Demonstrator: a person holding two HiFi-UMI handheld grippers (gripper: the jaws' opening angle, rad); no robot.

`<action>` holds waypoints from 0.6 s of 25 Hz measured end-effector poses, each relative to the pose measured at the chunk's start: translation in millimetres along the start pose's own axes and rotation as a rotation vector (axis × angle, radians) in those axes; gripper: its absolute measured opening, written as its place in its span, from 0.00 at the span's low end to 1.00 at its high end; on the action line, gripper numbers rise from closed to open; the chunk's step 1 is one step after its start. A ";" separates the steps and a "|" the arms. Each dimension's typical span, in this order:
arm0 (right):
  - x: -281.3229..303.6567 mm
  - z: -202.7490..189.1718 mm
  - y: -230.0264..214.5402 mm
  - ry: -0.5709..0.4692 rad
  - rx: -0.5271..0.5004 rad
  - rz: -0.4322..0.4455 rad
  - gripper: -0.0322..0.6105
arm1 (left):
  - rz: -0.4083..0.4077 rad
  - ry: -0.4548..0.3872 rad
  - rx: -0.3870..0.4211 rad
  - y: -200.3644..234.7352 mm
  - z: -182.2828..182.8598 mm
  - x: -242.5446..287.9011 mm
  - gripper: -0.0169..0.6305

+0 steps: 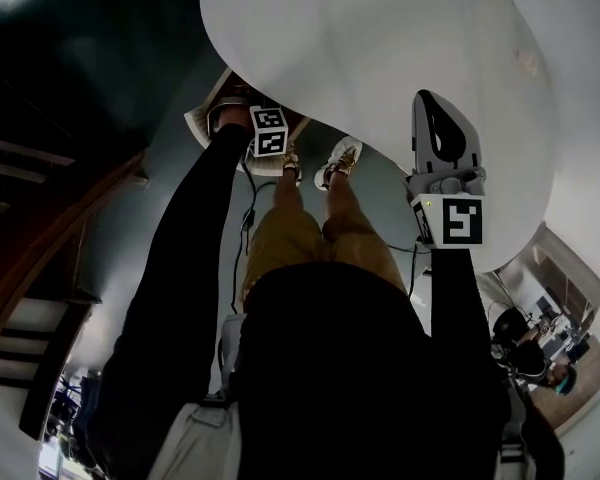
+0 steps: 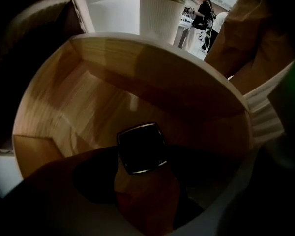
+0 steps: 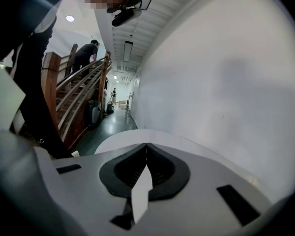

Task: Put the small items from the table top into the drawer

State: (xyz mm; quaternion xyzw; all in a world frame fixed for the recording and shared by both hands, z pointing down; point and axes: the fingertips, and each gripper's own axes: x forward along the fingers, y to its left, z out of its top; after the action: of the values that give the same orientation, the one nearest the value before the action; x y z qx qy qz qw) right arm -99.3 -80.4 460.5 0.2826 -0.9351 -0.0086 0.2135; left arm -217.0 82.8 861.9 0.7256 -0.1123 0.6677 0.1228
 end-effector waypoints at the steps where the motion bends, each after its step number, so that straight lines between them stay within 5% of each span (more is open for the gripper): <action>1: -1.1 -0.7 0.0 -0.004 0.004 0.002 0.09 | -0.004 -0.006 0.007 -1.5 2.1 -0.5 0.53; 8: 3.2 27.5 7.3 -0.065 0.024 -0.011 0.09 | 0.088 -0.082 -0.015 9.4 9.1 -37.3 0.53; 15: 12.3 39.8 5.6 -0.132 -0.002 0.016 0.09 | 0.175 -0.137 -0.181 14.1 -3.9 -90.4 0.53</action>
State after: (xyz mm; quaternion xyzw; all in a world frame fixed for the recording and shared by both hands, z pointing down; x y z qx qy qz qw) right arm -127.6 -86.5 430.0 0.2739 -0.9493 -0.0263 0.1519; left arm -232.8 70.6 772.5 0.7429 -0.2430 0.6118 0.1214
